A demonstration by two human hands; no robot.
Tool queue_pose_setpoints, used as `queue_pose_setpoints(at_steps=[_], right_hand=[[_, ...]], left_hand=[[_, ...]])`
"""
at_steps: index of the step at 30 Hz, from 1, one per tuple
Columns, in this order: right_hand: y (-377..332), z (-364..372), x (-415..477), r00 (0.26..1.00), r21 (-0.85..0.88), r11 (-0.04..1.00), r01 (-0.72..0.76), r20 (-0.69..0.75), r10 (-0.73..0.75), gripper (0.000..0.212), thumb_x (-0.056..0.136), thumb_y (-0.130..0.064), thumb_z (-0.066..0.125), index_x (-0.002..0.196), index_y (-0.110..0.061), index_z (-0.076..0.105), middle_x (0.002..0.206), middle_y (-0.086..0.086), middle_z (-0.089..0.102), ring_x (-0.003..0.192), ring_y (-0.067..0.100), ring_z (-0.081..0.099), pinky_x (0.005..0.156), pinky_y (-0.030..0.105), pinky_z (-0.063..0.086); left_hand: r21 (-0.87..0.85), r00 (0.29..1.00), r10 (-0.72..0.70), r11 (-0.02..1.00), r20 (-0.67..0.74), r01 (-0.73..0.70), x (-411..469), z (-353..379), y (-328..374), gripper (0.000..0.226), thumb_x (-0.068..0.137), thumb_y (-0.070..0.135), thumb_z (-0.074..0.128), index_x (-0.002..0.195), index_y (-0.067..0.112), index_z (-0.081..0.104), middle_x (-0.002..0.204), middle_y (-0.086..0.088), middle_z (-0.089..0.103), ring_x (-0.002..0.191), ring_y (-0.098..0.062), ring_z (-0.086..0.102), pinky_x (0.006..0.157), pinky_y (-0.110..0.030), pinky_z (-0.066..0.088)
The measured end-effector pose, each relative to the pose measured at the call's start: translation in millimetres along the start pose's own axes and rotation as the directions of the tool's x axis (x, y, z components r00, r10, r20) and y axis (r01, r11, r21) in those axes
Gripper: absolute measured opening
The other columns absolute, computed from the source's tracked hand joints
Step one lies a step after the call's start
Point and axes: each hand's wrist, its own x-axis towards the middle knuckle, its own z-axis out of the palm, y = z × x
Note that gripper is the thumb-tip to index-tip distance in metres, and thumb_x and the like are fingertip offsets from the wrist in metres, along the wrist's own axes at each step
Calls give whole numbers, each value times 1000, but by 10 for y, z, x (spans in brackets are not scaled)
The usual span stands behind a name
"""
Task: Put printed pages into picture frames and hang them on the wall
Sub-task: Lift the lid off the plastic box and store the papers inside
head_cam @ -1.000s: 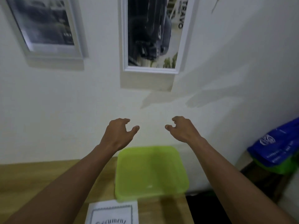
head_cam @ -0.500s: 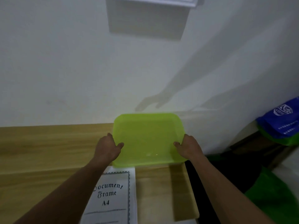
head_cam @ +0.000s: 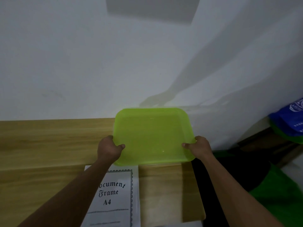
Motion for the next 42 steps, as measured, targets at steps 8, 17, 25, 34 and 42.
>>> queue_pose_setpoints(at_steps=[8,17,25,34,42], right_hand=[[61,39,-21,999,73,997,27,-29,-25,71,65,-40,89,123,-7,64,119,14,64,104,32,63,84,39,56],[216,81,81,998,80,995,63,-36,-60,87,49,-57,82,117,-6,64,113,14,60,101,33,62,86,47,56],[78,-53,198,996,41,996,82,27,-83,94,76,-57,76,148,-9,39,140,20,43,125,36,51,102,44,46],[-101,-129,526,979,188,980,69,178,-103,57,68,-36,89,116,-16,66,117,8,70,99,26,68,86,39,55],[-51,-64,563,985,181,980,87,132,-112,85,41,-60,88,108,-9,71,105,7,72,92,24,70,83,41,59]], left_hand=[[-18,997,-37,999,64,38,106,-16,24,77,75,27,77,140,2,45,129,-21,57,112,-37,59,91,-44,52],[10,998,-50,999,38,50,129,53,60,80,76,24,74,144,1,39,134,-19,56,119,-36,55,95,-41,49],[-2,989,-55,998,141,56,304,0,183,75,71,11,76,138,1,44,128,-18,58,109,-36,58,87,-39,51],[3,994,-15,1000,105,15,521,76,155,78,65,37,87,126,3,50,118,-16,62,104,-34,60,77,-37,49],[85,997,-23,996,71,17,534,133,132,110,66,44,85,150,6,25,133,-21,51,121,-38,50,96,-46,47]])
